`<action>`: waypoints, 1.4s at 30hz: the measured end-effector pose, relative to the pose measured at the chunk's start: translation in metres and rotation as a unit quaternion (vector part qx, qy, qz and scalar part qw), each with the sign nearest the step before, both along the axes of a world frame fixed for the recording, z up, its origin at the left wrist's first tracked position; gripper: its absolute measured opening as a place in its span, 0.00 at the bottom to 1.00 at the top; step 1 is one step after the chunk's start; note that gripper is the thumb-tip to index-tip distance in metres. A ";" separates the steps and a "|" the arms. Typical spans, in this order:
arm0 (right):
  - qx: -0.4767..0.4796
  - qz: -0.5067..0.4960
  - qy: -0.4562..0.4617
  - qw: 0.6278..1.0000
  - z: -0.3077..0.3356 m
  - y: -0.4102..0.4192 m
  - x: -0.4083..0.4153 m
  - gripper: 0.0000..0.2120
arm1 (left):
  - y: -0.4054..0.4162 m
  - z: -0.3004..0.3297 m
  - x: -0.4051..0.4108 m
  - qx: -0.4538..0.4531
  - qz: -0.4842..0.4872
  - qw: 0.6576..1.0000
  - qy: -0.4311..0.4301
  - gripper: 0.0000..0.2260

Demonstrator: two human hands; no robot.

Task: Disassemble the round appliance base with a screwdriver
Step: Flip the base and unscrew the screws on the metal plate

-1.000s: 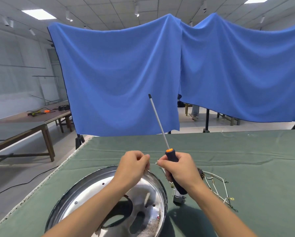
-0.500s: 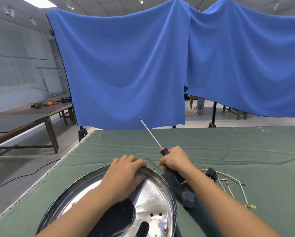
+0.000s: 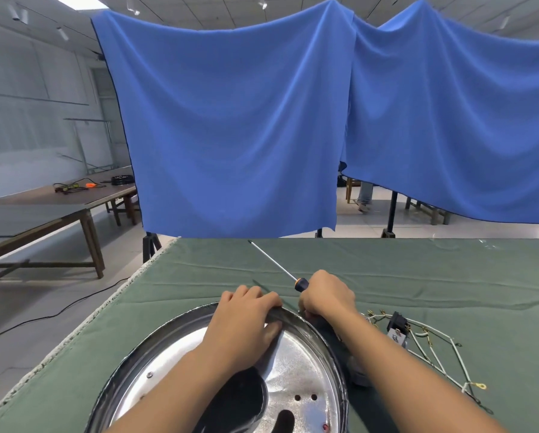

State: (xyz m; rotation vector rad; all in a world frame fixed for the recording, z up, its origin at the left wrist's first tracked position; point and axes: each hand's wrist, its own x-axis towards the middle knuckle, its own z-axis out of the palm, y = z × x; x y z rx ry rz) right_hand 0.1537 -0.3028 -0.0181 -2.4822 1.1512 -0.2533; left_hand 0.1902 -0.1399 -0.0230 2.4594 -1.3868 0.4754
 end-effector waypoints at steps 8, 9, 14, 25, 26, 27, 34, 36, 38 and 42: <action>0.013 0.019 0.017 1.000 0.012 0.008 -0.010 0.08 | 0.002 0.002 -0.001 0.003 -0.003 1.000 0.010 0.12; 0.026 0.020 0.004 0.999 0.015 0.007 -0.013 0.08 | 0.002 0.003 -0.001 0.006 -0.002 1.000 0.013 0.12; 0.164 0.080 -0.128 0.975 0.027 0.003 -0.039 0.06 | 0.004 0.008 -0.003 -0.025 -0.013 0.999 0.035 0.15; 0.289 0.267 -0.092 0.915 0.061 0.027 -0.135 0.11 | 0.013 0.053 -0.035 -0.092 -0.074 0.951 -0.287 0.07; 0.298 0.274 -0.088 0.910 0.065 0.029 -0.143 0.09 | 0.016 0.056 -0.038 -0.084 -0.079 0.949 -0.293 0.07; 0.304 0.279 -0.092 0.906 0.069 0.029 -0.150 0.08 | 0.018 0.058 -0.040 -0.083 -0.085 0.948 -0.294 0.07; 0.433 0.254 -0.290 0.815 0.100 0.018 -0.187 0.18 | 0.047 0.063 -0.042 -0.057 0.028 0.993 -0.100 0.14; 0.430 0.253 -0.346 0.795 0.104 0.029 -0.186 0.19 | 0.053 0.060 -0.041 -0.086 0.007 0.996 -0.021 0.14; 0.382 0.251 -0.374 0.807 0.106 0.048 -0.178 0.21 | 0.059 0.061 -0.044 -0.135 -0.028 0.990 0.040 0.12; 0.213 0.233 -0.445 0.838 0.107 0.090 -0.153 0.14 | 0.069 0.069 -0.052 -0.163 -0.051 0.980 0.106 0.08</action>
